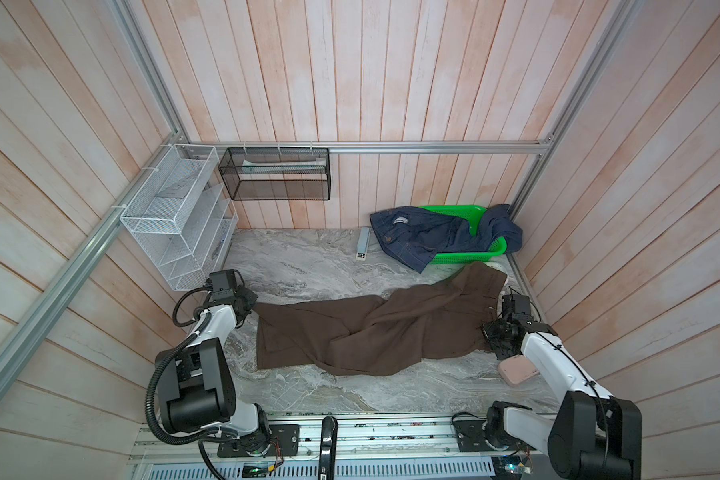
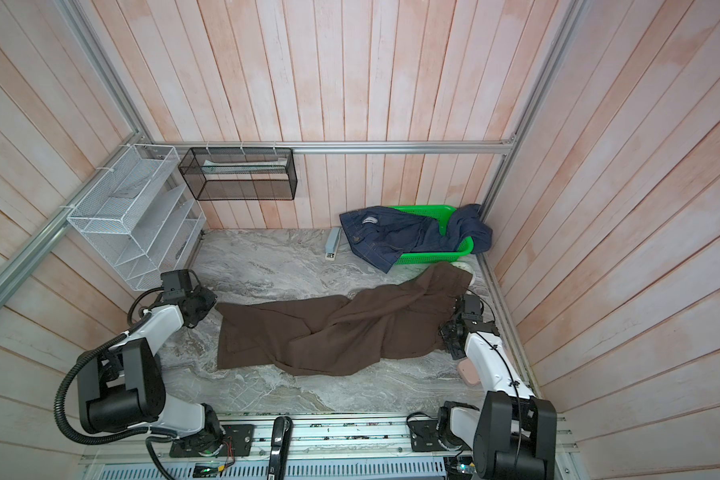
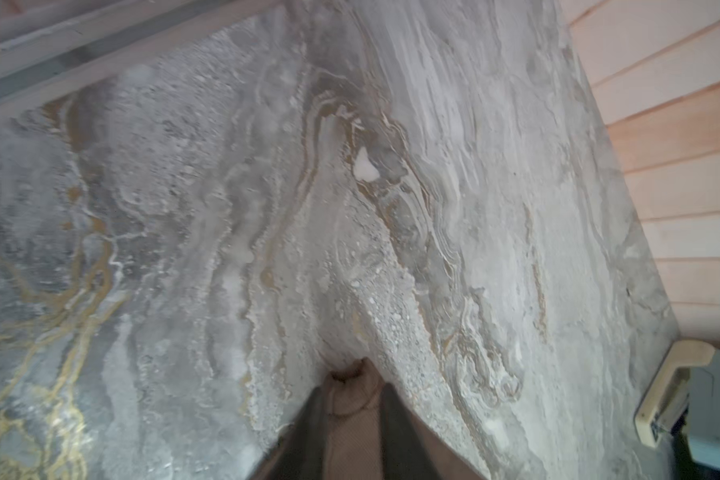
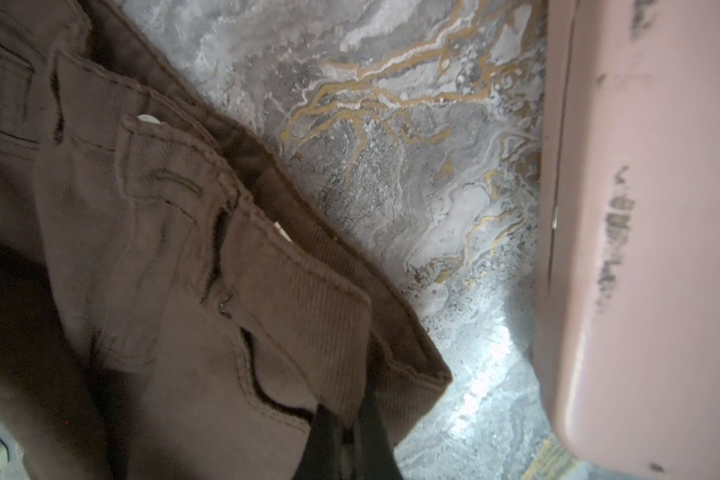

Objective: Fold and stack the trousers

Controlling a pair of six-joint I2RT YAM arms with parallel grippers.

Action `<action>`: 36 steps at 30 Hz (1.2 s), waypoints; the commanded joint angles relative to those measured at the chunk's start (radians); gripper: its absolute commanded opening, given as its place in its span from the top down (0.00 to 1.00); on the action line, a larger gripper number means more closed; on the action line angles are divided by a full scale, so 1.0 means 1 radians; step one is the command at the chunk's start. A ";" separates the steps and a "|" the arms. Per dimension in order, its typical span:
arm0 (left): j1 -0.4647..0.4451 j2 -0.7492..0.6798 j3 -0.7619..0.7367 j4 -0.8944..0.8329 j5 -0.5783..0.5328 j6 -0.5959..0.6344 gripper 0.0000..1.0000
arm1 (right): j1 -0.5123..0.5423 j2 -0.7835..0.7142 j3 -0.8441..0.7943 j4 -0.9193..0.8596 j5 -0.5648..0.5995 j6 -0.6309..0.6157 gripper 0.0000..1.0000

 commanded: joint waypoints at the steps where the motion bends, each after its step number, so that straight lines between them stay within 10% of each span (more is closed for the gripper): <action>1: -0.013 -0.042 -0.027 -0.050 0.057 0.009 0.53 | -0.005 -0.024 0.026 -0.021 0.003 -0.012 1.00; 17: -0.039 0.070 -0.096 0.100 0.088 -0.007 0.52 | -0.004 -0.037 0.000 0.013 -0.026 -0.005 1.00; 28: -0.042 0.085 -0.033 0.109 0.050 -0.016 0.98 | -0.004 -0.029 0.021 0.024 -0.049 -0.006 1.00; 36: -0.073 -0.013 0.078 0.024 0.031 0.004 1.00 | -0.003 -0.033 0.036 0.031 -0.061 0.001 1.00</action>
